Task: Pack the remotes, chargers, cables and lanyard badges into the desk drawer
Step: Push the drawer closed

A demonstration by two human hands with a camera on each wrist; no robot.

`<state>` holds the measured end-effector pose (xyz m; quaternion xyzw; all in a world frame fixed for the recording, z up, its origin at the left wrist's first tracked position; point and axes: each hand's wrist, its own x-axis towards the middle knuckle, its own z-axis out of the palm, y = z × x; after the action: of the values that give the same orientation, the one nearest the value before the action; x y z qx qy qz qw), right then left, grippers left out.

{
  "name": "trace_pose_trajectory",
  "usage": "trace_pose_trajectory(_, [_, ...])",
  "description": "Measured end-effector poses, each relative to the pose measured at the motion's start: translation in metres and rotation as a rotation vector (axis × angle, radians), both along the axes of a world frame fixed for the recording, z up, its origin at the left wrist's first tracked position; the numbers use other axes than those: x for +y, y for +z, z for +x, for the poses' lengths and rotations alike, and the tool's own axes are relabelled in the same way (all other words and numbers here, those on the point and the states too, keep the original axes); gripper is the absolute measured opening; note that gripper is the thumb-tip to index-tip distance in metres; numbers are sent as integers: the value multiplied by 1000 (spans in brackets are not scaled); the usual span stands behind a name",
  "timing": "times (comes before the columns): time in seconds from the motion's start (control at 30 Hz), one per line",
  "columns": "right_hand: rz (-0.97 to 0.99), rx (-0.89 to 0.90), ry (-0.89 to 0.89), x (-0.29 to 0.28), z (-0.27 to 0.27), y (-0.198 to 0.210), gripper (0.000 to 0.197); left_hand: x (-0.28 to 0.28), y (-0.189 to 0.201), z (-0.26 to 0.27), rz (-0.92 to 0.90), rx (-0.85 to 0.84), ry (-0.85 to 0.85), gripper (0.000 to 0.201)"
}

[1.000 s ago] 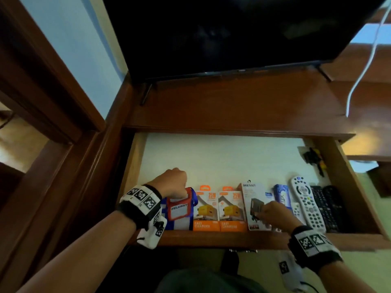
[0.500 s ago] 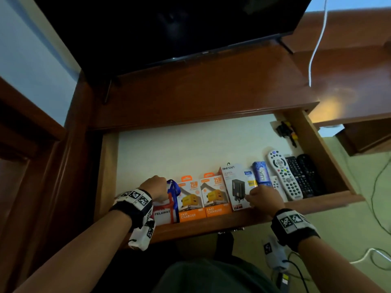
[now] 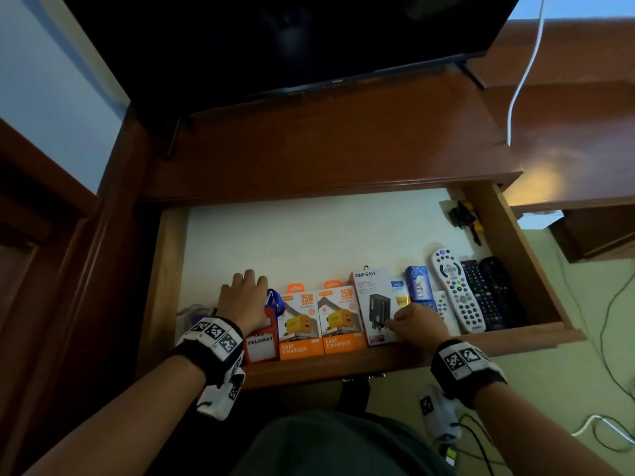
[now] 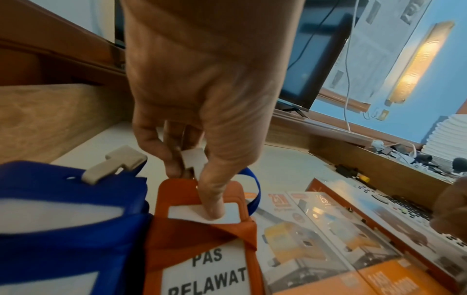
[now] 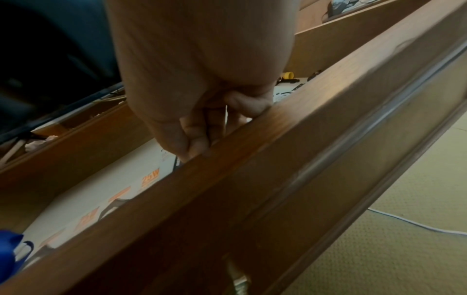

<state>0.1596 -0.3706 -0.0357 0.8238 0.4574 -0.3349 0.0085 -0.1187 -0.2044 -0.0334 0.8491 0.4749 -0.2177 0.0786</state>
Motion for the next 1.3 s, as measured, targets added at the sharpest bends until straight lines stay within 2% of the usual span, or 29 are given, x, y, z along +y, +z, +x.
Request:
trace_pose_trajectory(0.07, [1,46,27,0,4,3,44,-12,6,9,-46,-156,-44,50])
trace_pose_trajectory(0.13, [19,94,72,-3,8,3,40,-28,14,20,-255,-358,-25,45])
trace_pose_trajectory(0.17, [26,119,98,-6,10,2,35,-37,18,26,-379,-407,-27,41])
trace_pose_trajectory(0.23, [25,144,167,-15,16,-1,25,-55,24,41,-568,-369,-112,40])
trace_pose_trajectory(0.3, [2,120,273,-26,26,-3,24,-72,22,57,-640,-251,-205,47])
trace_pose_trajectory(0.43, [-65,55,429,-44,55,-2,43,-91,10,81,-572,-58,-315,64])
trace_pose_trajectory(0.53, [-159,0,576,-47,70,-3,53,-96,6,97,-497,8,-382,59])
trace_pose_trajectory(0.77, [-168,51,769,-24,77,-2,36,-95,11,114,-481,86,-441,45])
trace_pose_trajectory(1.3, [-149,101,876,13,87,6,44,-65,4,123,-547,77,-420,43])
